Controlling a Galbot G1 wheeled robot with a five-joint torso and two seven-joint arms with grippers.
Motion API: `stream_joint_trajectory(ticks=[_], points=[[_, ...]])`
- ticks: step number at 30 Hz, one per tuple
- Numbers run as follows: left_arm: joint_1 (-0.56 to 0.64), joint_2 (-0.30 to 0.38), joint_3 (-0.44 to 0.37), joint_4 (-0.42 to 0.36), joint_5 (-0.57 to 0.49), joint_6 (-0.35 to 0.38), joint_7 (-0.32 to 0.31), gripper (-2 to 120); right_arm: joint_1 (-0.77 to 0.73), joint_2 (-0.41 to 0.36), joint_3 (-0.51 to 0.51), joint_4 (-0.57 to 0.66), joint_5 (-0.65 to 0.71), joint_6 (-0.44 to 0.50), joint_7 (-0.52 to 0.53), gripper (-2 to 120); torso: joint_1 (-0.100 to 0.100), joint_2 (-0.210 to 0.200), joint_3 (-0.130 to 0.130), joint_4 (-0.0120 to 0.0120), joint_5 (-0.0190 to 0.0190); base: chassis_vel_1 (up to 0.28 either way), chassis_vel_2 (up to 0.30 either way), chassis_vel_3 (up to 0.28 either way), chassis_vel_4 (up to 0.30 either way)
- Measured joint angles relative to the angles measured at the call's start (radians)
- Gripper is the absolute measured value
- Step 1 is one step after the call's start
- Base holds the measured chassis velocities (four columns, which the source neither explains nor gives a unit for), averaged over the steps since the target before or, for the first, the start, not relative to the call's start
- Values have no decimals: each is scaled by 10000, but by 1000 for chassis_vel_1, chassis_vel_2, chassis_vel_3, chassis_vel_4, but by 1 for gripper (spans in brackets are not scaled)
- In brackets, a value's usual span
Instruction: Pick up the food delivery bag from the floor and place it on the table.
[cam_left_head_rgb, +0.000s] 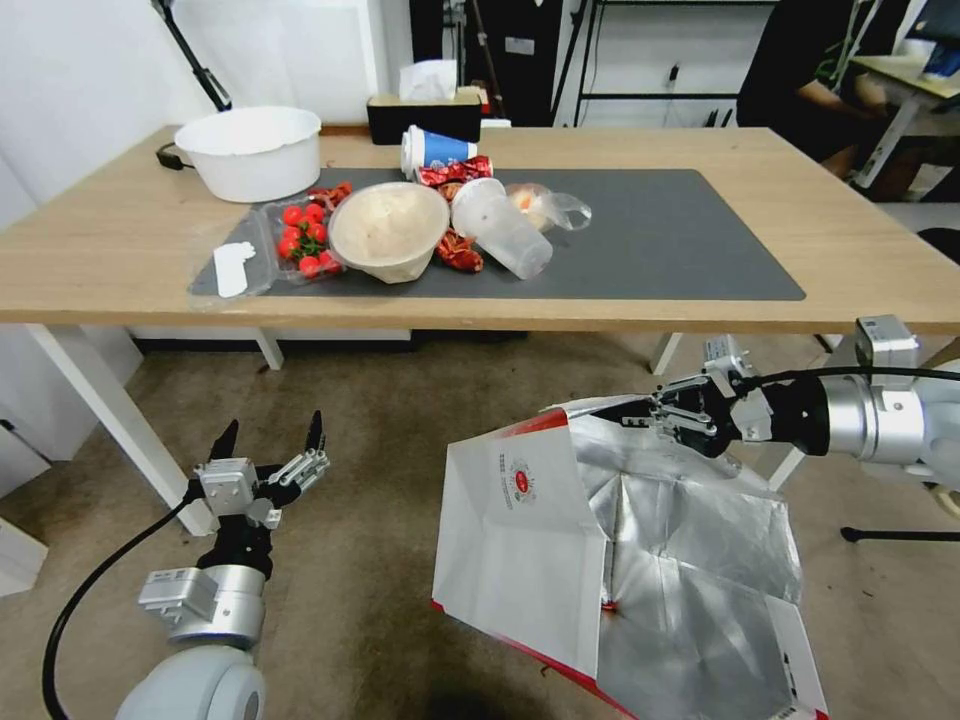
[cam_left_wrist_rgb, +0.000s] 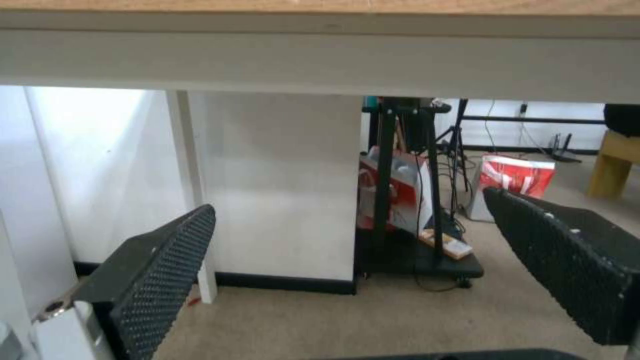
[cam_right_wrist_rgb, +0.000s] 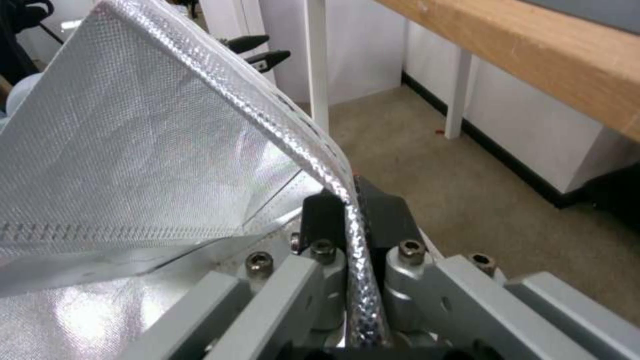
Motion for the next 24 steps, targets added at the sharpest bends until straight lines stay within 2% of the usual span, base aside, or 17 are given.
stream_joint_trajectory(ticks=[24], points=[[52, 29, -47, -95, -70, -22, -6, 100, -74, -44, 42, 76, -3, -17, 6, 0, 374, 1005, 633, 0, 0, 0, 0, 0, 0]])
